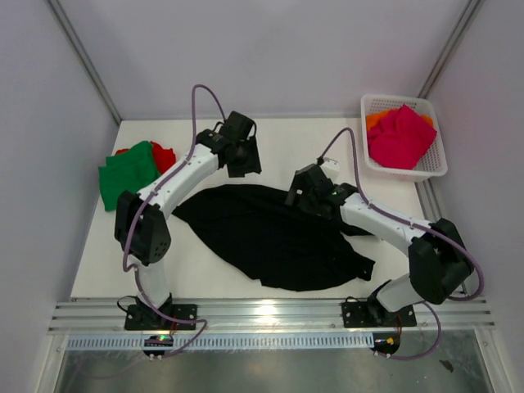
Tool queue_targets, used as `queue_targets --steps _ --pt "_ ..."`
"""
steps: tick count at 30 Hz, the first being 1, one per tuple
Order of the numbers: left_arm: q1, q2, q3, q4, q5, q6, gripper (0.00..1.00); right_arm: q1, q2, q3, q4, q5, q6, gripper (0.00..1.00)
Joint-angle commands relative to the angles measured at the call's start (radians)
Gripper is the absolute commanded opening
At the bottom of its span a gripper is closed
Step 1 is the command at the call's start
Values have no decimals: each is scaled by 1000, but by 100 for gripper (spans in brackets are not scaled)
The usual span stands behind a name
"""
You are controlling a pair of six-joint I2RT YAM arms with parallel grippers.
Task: Fold and stack the t-shirts
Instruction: Flatten out the tshirt
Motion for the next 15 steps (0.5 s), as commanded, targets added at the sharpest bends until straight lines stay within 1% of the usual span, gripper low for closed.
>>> queue_targets --steps 1,2,5,7,11,15 --pt "6 -40 23 -20 -15 27 53 -61 64 -67 253 -181 120 99" --pt "6 -67 15 -32 -33 35 54 -67 74 -79 325 -195 145 99" --pt "6 -128 -8 -51 -99 70 54 -82 121 -83 388 -198 191 99" --pt "6 -158 -22 -58 -144 92 54 -94 145 -60 404 -204 207 99" --pt "6 -228 -69 -72 -188 103 55 -104 220 -5 437 -222 214 97" --pt "6 -281 -114 -66 -195 98 55 -105 280 77 439 -238 194 96"
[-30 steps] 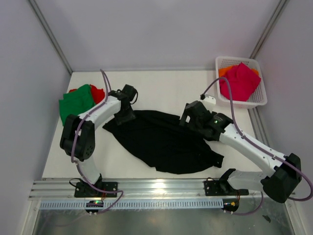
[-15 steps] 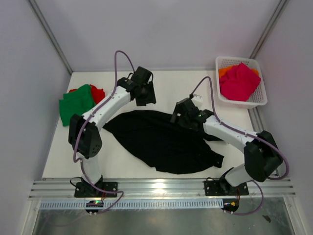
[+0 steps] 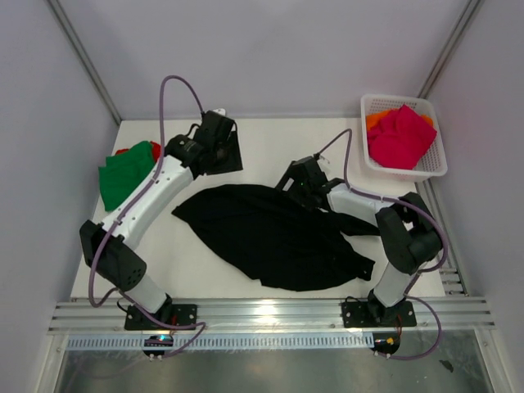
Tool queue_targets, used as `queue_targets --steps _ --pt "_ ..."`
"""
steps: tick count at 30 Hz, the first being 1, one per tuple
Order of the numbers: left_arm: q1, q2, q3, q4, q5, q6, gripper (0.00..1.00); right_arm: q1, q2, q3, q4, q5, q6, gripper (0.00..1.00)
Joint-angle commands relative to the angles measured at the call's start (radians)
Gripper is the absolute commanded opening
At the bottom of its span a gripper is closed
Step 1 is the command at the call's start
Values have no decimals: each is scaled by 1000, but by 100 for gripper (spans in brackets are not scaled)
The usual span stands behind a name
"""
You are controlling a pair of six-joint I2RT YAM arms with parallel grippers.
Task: Fold and stack the t-shirts
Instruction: Flatten out the tshirt
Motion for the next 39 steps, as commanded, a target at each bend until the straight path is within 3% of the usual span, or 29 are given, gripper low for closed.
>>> queue_targets --steps 1,10,20,39 --pt "5 -50 -36 -6 -43 17 55 -5 36 88 80 -13 2 95" --pt "5 -91 -82 -21 -114 16 55 -11 99 200 6 -18 -36 92" --pt "5 -65 -103 -1 -76 -16 55 -15 -93 122 -305 201 131 93" --pt "5 -102 -134 -26 -129 -13 55 -38 97 165 -201 166 116 92"
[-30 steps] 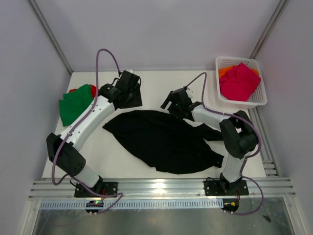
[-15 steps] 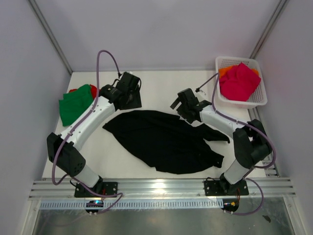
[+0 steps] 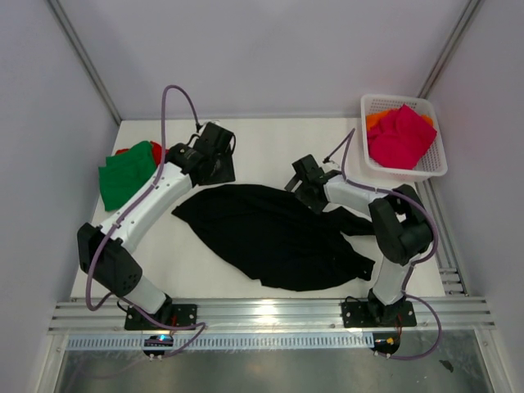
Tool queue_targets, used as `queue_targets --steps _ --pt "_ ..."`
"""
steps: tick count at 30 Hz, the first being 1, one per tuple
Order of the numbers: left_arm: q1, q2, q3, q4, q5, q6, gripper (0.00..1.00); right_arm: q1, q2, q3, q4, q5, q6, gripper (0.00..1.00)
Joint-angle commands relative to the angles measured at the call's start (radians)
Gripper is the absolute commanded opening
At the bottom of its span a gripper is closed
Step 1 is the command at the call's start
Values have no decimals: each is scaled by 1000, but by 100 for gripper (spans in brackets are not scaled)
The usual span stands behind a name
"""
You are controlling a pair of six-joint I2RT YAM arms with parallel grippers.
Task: Fold and stack the t-shirts
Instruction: Flatten out the tshirt
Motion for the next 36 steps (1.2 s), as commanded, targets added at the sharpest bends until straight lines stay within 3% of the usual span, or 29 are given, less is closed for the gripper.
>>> queue_targets --steps 1,14,36 --pt "5 -39 -3 0 -23 -4 55 -7 17 54 51 22 -6 92" --pt "5 -13 -2 23 -2 -20 55 -28 66 172 16 19 -64 92" --pt "5 -24 -39 17 -56 -4 55 -33 138 173 33 -33 -52 89"
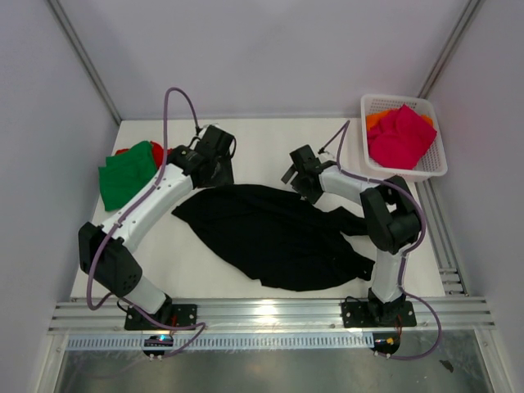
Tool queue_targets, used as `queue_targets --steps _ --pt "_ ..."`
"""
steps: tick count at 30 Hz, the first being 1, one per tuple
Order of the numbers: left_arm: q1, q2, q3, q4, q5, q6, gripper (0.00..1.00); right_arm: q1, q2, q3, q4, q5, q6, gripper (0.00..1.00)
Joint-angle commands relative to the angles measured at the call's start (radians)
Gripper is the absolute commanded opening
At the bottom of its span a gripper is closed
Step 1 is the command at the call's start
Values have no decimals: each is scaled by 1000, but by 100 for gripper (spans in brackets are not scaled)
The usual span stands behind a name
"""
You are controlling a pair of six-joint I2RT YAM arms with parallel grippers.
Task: Fold and stack the t-shirts
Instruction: Flatten out the tshirt
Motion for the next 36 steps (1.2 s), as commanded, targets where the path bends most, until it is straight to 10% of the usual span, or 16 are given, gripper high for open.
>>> queue_targets --steps 1,15,19,24,36 --pt "5 -22 -10 15 -33 -2 55 -1 13 30 34 -8 4 88" --pt "6 -13 -22 21 -59 -1 55 -3 53 94 33 -31 -23 78" --pt "6 -8 -33 20 -73 2 55 -3 61 94 57 -54 -42 55" --pt "6 -8 -45 21 -84 2 55 -3 79 108 54 -63 -62 3" --pt "6 4 -71 38 -63 -13 55 -5 102 180 -10 -39 -145 14"
